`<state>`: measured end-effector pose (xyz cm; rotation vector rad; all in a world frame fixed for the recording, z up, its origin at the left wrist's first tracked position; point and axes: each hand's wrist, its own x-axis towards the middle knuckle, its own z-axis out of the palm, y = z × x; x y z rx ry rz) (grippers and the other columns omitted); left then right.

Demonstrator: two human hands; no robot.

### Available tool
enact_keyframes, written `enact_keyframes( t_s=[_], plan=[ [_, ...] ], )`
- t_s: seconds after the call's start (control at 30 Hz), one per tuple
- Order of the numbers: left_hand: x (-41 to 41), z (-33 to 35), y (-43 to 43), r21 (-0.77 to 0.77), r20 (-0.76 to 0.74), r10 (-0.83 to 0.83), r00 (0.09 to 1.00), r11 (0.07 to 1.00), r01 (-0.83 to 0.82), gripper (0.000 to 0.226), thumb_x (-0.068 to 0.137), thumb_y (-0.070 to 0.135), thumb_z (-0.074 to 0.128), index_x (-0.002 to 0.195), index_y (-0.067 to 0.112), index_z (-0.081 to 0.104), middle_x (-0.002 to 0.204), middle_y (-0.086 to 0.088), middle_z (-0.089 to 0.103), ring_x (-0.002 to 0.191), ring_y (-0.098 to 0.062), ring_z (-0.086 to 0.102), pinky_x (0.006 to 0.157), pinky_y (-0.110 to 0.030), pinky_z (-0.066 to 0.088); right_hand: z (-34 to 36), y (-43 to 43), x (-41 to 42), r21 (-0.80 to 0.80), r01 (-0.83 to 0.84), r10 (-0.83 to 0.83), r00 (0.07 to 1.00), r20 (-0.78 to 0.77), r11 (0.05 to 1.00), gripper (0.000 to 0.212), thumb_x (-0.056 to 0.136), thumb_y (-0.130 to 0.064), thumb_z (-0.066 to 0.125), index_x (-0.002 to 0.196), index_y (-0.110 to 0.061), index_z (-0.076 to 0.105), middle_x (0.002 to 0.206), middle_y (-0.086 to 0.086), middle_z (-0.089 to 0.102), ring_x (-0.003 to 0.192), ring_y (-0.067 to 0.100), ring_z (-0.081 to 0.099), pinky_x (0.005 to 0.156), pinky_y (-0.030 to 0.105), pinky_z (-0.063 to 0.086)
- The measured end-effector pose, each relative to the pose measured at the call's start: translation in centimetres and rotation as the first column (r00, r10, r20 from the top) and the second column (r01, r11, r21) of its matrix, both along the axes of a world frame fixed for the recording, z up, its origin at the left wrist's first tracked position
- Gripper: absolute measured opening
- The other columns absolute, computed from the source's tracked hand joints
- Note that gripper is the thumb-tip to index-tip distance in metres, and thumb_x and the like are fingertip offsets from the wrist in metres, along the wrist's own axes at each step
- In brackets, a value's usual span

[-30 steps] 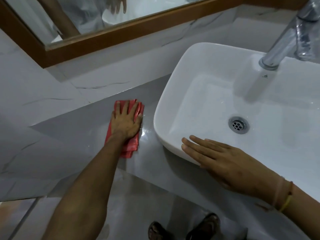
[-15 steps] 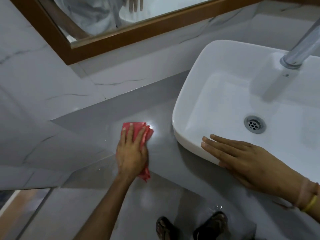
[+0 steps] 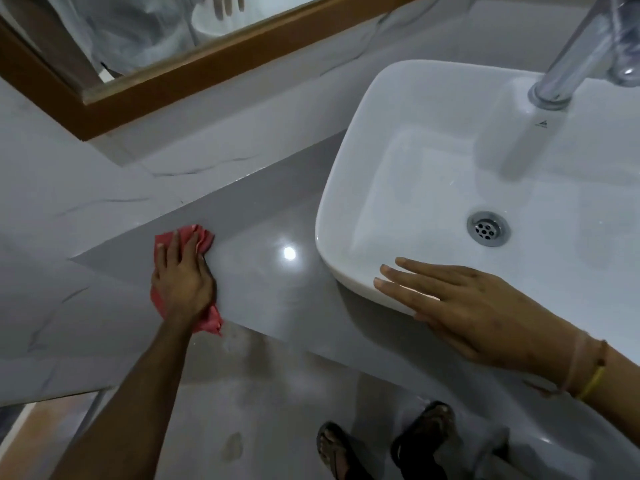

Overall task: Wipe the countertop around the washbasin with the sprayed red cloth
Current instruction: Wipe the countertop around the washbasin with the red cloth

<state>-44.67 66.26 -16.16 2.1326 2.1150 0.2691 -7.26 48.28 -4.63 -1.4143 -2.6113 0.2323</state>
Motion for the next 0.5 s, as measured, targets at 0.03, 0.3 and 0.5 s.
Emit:
enact_keyframes(
  t_s=[0.03, 0.3, 0.5],
  plan=[
    [0.8, 0.2, 0.2, 0.009, 0.006, -0.037, 0.999, 0.999, 0.037, 0.046, 0.095, 0.018, 0.038, 0.142, 0.021, 0.038, 0.153, -0.008, 0.036, 0.143, -0.032, 0.025, 0.116, -0.045, 0.024, 0.0, 0.0, 0.0, -0.006, 0.001, -0.001, 1.0, 0.006, 1.0, 0.052, 0.097, -0.025, 0.032, 0.147, -0.016, 0.033, 0.151, 0.003, 0.041, 0.14, 0.024, 0.037, 0.102, 0.04, 0.049],
    [14.2, 0.0, -4.2, -0.121, 0.05, -0.374, 0.926, 0.918, 0.377, 0.057, 0.091, 0.022, 0.041, 0.146, 0.024, 0.028, 0.157, -0.008, 0.025, 0.146, -0.034, 0.015, 0.12, -0.05, 0.011, -0.1, -0.2, 0.1, -0.01, 0.01, -0.01, 0.999, 0.053, 1.0, 0.056, 0.095, -0.018, 0.045, 0.149, -0.016, 0.03, 0.148, 0.006, 0.047, 0.137, 0.027, 0.042, 0.097, 0.042, 0.052],
    [9.2, -1.2, -10.4, -0.179, -0.047, -0.331, 0.942, 0.931, 0.318, 0.058, 0.093, 0.061, 0.014, 0.144, 0.047, -0.01, 0.161, 0.001, 0.006, 0.148, -0.029, 0.002, 0.113, -0.056, 0.01, 0.0, -0.8, -0.3, -0.06, 0.016, -0.015, 1.0, 0.009, 0.998, 0.071, 0.089, -0.006, 0.061, 0.15, -0.018, 0.026, 0.149, 0.007, 0.045, 0.136, 0.027, 0.044, 0.094, 0.044, 0.053]
  ],
)
